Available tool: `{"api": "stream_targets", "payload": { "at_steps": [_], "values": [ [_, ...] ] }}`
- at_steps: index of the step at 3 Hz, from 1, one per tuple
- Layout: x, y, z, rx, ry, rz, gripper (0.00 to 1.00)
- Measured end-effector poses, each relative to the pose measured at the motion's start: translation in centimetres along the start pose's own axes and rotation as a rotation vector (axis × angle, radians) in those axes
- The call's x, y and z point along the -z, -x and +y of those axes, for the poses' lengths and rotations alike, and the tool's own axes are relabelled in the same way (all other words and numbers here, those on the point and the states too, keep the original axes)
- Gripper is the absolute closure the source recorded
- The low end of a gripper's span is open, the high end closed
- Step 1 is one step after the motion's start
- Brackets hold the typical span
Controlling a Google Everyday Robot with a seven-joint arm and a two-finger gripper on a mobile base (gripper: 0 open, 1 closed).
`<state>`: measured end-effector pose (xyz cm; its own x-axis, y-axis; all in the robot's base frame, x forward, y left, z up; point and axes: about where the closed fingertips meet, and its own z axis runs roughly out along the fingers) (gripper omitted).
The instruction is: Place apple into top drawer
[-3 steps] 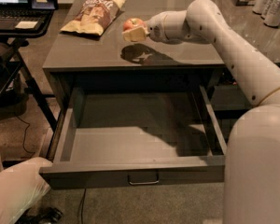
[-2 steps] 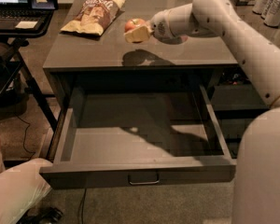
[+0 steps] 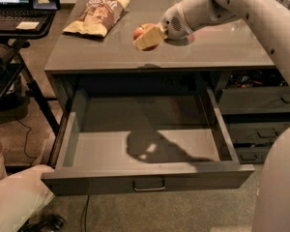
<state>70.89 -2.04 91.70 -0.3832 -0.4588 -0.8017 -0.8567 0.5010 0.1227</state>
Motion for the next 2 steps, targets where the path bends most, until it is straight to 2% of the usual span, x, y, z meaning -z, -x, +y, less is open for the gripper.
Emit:
{"api": "stream_targets", "payload": {
  "at_steps": [1, 2],
  "values": [
    [0.0, 0.0, 0.0, 0.000, 0.000, 0.000, 1.00],
    [-0.4, -0.7, 1.9, 0.015, 0.042, -0.011, 1.00]
  ]
}}
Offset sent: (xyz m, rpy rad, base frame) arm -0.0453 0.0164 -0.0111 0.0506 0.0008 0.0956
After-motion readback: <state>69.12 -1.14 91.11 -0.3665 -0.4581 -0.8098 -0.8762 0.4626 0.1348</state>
